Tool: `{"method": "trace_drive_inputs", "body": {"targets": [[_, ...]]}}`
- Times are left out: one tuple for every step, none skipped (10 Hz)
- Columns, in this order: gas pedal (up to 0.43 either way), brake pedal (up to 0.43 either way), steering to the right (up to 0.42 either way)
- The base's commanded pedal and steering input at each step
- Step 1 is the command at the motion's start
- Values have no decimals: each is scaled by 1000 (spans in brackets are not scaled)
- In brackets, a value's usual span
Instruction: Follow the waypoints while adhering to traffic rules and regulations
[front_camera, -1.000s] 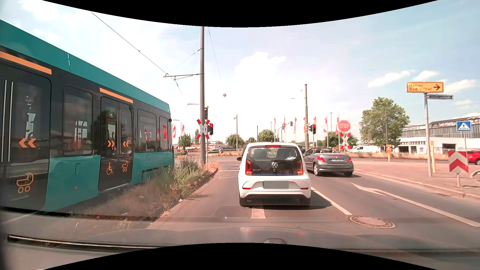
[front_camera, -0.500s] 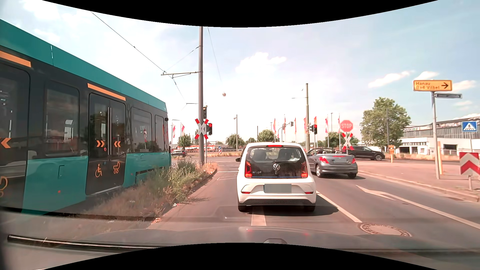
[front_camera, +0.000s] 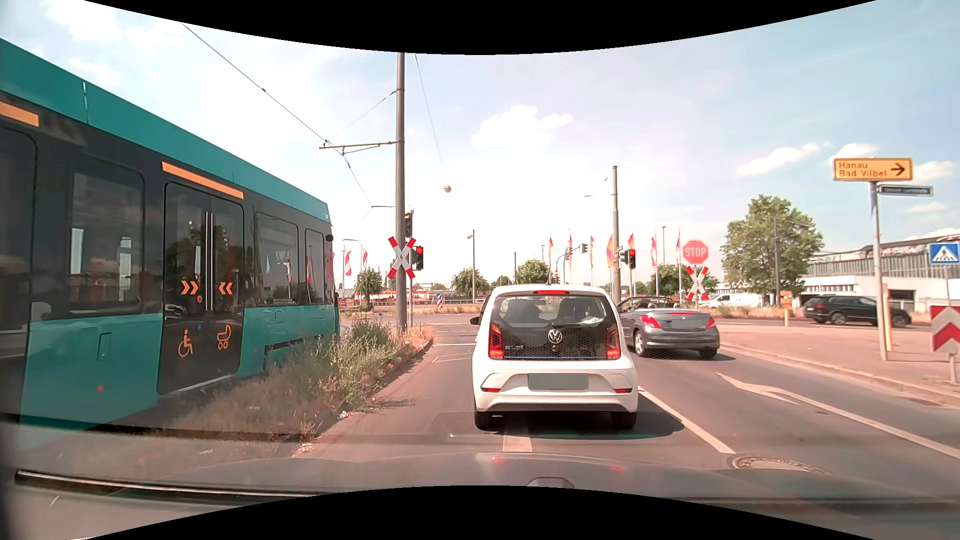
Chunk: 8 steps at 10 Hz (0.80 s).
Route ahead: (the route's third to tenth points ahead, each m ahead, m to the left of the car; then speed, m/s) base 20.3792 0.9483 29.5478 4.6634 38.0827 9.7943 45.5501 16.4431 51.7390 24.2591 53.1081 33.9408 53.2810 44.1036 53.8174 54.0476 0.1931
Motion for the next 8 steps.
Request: {"method": "trace_drive_inputs", "body": {"targets": [[0, 177, -4], [0, 183, -4], [0, 177, -4], [0, 177, -4], [0, 177, -4], [0, 177, -4], [0, 177, -4], [0, 177, -4]]}}
